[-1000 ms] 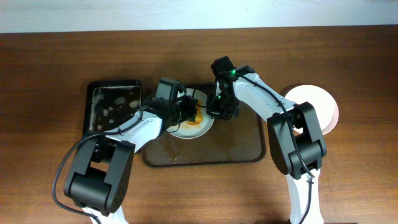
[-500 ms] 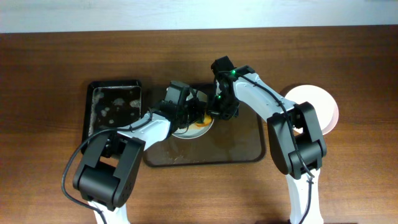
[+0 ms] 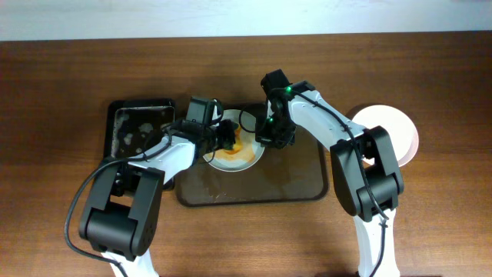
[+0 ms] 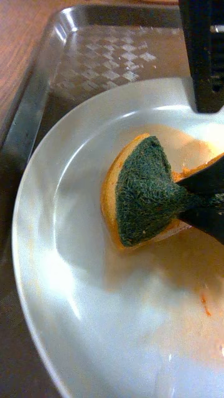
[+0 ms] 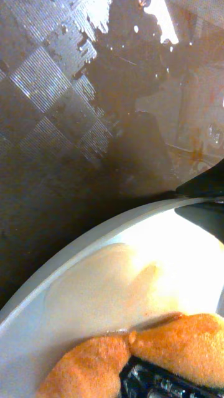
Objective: Clean dirty plates on tray and stack at the side
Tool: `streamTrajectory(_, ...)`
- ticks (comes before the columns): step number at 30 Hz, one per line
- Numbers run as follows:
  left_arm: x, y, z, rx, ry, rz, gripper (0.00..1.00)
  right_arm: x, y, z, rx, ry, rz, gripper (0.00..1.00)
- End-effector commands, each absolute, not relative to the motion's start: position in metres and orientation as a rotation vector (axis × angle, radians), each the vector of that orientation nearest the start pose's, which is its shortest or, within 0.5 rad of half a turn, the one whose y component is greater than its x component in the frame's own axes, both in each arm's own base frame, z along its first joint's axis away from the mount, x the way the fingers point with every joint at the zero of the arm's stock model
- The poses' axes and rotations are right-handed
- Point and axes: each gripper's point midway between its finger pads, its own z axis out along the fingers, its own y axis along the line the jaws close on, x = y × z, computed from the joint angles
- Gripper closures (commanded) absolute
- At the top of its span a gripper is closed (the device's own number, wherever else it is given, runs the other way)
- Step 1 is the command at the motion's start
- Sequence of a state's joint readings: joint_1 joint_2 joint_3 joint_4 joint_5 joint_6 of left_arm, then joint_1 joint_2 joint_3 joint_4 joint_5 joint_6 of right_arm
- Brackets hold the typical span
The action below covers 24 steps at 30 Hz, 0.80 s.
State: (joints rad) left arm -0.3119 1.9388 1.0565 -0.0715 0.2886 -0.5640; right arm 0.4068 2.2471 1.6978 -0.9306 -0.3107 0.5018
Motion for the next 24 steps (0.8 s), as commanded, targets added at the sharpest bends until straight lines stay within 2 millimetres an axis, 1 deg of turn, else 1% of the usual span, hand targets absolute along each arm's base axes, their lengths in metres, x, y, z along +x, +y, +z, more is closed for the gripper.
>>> streamTrajectory(1,0.416,-0.17,0.021,-0.04,2.603,-0.592,1.0,0.382,0.221,-0.004,0.127,3.182,0.436,0.96)
streamTrajectory(4,0.403,-0.155,0.019,0.06,2.653,-0.473,1.0,0.382,0.221,-0.004,0.127,3.185,0.434,0.96)
streamTrajectory(6,0.403,-0.15,0.025,0.146,2.638,-0.413,1.0,0.382,0.221,-0.004,0.127,3.184,0.434,0.96)
streamTrajectory(7,0.408,-0.14,0.034,0.15,2.609,-0.325,1.0,0.382,0.221,-0.004,0.127,3.185,0.434,0.96)
streamTrajectory(8,0.416,-0.125,0.048,0.111,2.562,-0.207,1.0,0.382,0.221,-0.004,0.127,3.185,0.434,0.96)
streamTrajectory(10,0.426,-0.108,0.074,0.061,2.482,-0.088,1.0,0.382,0.221,-0.004,0.128,3.184,0.434,0.96)
streamTrajectory(11,0.428,-0.106,0.088,0.069,2.447,-0.075,1.0,0.383,0.221,-0.004,0.129,3.182,0.434,0.96)
streamTrajectory(13,0.428,-0.109,0.109,0.104,2.402,-0.096,1.0,0.385,0.218,-0.004,0.133,3.176,0.436,0.96)
streamTrajectory(15,0.425,-0.108,0.122,0.103,2.381,-0.104,1.0,0.39,0.215,-0.003,0.096,3.162,0.444,0.96)
streamTrajectory(17,0.42,-0.106,0.128,0.102,2.384,-0.102,1.0,0.394,0.21,0.002,0.047,3.142,0.433,0.96)
streamTrajectory(18,0.417,-0.105,0.127,0.103,2.395,-0.099,1.0,0.396,0.205,0.005,0.043,3.133,0.408,0.96)
streamTrajectory(19,0.413,-0.103,0.125,0.1,2.414,-0.091,1.0,0.398,0.197,0.011,0.049,3.12,0.351,0.96)
streamTrajectory(20,0.411,-0.099,0.122,0.084,2.432,-0.085,1.0,0.399,0.193,0.017,0.014,3.104,0.33,0.96)
streamTrajectory(22,0.409,-0.083,0.117,-0.004,2.463,-0.079,1.0,0.402,0.189,0.028,-0.05,3.073,0.291,0.96)
streamTrajectory(24,0.41,-0.064,0.115,-0.092,2.475,-0.071,1.0,0.402,0.181,0.039,-0.069,3.051,0.231,0.96)
